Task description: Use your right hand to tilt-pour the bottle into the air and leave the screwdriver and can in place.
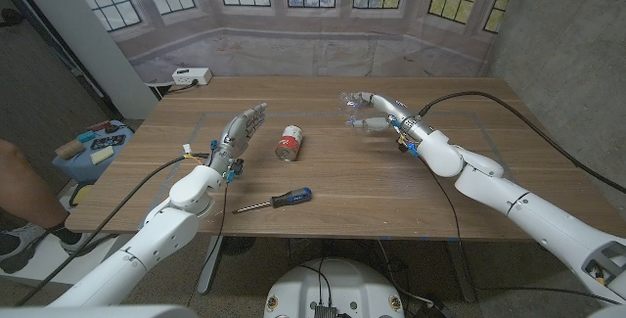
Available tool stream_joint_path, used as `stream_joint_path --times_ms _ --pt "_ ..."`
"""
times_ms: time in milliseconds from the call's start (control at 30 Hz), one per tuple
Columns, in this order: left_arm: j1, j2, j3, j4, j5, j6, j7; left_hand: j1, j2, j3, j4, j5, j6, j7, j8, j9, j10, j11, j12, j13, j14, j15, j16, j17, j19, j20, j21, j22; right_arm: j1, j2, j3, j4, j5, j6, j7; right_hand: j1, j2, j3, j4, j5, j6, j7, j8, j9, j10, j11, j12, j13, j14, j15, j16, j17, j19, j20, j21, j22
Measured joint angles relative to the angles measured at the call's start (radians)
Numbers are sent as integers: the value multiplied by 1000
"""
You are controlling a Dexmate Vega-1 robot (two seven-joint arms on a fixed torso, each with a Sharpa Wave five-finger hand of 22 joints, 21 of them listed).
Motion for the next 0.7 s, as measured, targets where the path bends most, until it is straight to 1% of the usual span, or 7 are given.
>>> stream_joint_path --times_ms 167,267,333,367,567,633,700 --pt "0 0 0 2 0 0 -3 0 0 0 0 0 0 0 0 0 0 0 0 0 0 0 0 -1 0 0 0 0 -8 5 -8 -15 -39 -24 -34 1 -1 0 0 0 6 -6 5 0 9 -10 4 0 10 -1 0 0 5 -5 0 0" --pt "-1 0 0 4 -1 -1 -4 0 0 0 0 0 0 0 0 0 0 0 0 0 0 0 0 -1 0 0 0 0 -11 12 -15 -18 -86 -51 -86 1 -1 3 -3 0 7 -7 4 0 10 -10 8 0 16 5 0 0 13 2 0 0" --pt "-1 0 0 4 -1 -1 -5 0 0 0 0 0 0 0 0 0 0 0 0 0 0 0 0 -1 0 0 0 0 -13 16 -19 -18 -96 -56 -98 1 -1 3 -3 0 7 -7 4 0 10 -10 8 0 22 1 0 0 19 -4 0 0" --pt "-3 0 0 5 -1 -1 -5 0 0 0 0 0 0 0 0 0 0 0 0 0 0 0 0 -1 0 0 0 0 -13 20 -23 -18 -119 -68 -126 1 -1 3 -3 0 8 -8 4 0 13 -13 8 -1 22 1 0 0 18 -3 0 0" --pt "-4 0 2 7 -2 -1 -7 0 0 0 0 0 0 0 0 0 0 0 0 0 0 0 0 -1 0 0 0 0 -14 35 -41 -9 -175 -97 -196 1 -1 6 0 -1 17 -9 8 0 18 -18 8 -1 33 2 0 5 18 -3 0 0" --pt "-5 0 2 8 -2 -1 -7 0 0 0 0 0 0 0 0 0 0 0 0 0 0 0 0 -1 0 0 0 0 -13 40 -49 -4 -176 -97 -197 1 -1 6 0 -8 17 -9 8 0 20 -20 12 -1 33 2 0 5 20 -5 0 0" --pt "-5 -1 2 8 -2 -1 -7 0 0 0 0 0 0 0 0 0 0 0 0 0 0 0 0 -1 0 0 0 0 -9 45 -58 0 -208 -116 -233 1 -1 6 0 -8 17 -9 8 0 20 -20 12 -1 33 2 0 5 22 -7 0 0"
